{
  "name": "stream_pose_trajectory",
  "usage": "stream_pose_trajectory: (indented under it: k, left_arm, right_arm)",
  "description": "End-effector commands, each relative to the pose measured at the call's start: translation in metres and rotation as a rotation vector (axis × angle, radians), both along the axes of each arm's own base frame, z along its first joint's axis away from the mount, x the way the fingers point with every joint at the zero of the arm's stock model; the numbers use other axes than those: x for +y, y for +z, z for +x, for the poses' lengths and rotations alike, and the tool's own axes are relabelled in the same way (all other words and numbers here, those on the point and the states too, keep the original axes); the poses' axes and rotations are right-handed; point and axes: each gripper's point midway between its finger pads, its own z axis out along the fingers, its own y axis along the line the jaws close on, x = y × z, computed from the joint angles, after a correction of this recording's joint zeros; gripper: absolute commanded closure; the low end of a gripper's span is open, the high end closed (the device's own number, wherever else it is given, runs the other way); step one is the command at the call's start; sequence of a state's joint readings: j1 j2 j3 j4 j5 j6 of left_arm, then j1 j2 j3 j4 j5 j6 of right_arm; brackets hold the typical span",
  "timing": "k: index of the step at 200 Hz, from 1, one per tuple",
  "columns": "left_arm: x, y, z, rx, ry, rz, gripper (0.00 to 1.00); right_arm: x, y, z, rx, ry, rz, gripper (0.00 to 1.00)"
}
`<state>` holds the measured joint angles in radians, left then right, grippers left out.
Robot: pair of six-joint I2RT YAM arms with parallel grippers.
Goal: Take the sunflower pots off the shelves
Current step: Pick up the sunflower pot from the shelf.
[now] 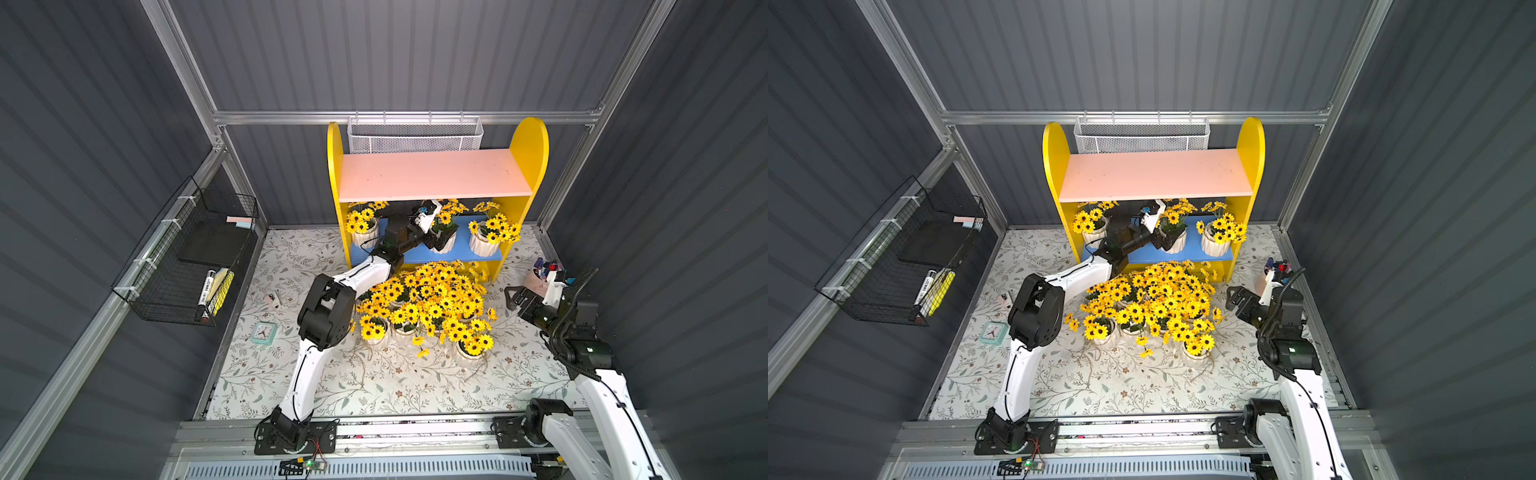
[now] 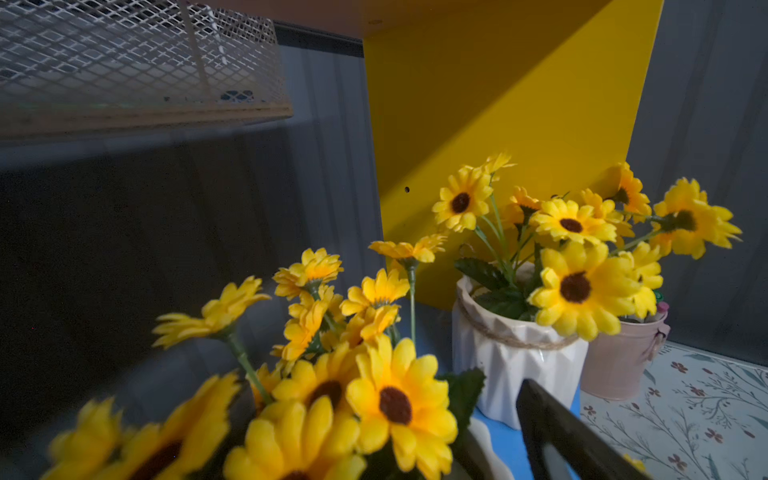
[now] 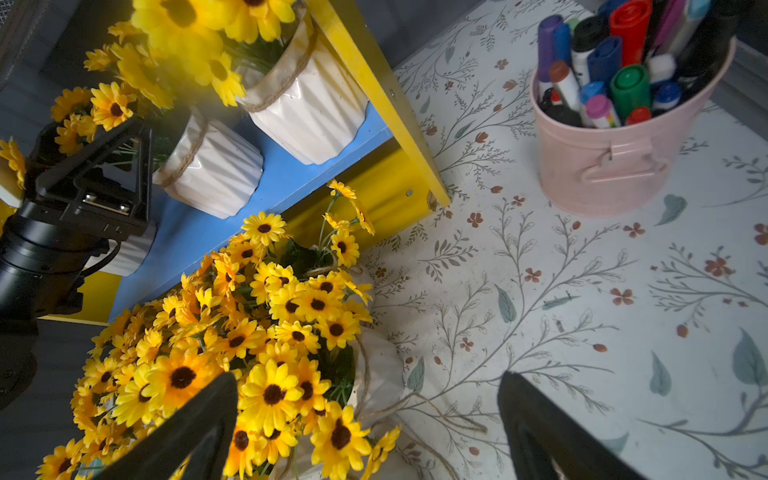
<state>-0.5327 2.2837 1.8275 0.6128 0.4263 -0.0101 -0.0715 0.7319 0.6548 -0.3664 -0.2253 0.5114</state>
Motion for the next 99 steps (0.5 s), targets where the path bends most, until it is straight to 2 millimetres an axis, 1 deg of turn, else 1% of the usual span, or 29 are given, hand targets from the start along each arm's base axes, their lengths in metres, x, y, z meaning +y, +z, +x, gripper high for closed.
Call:
stream_pose_trajectory:
  k: [1, 60, 99]
  left_arm:
    - [-0.002, -0.028, 0.007, 0.085, -0.013, 0.024, 0.01]
    - [-0.007, -0.054, 0.008, 0.125, 0.004, 0.095, 0.01]
    - [-0.014, -0.054, 0.016, 0.133, 0.002, 0.066, 0.01]
  right_arm:
    - [0.000, 0.007, -0.001, -0.029, 0.008, -0.009, 0.01]
    - [0.000, 0.005, -0.001, -0.026, 0.006, -0.010, 0.01]
    - [0.000, 0.002, -0.001, -0.018, 0.003, -0.006, 0.01]
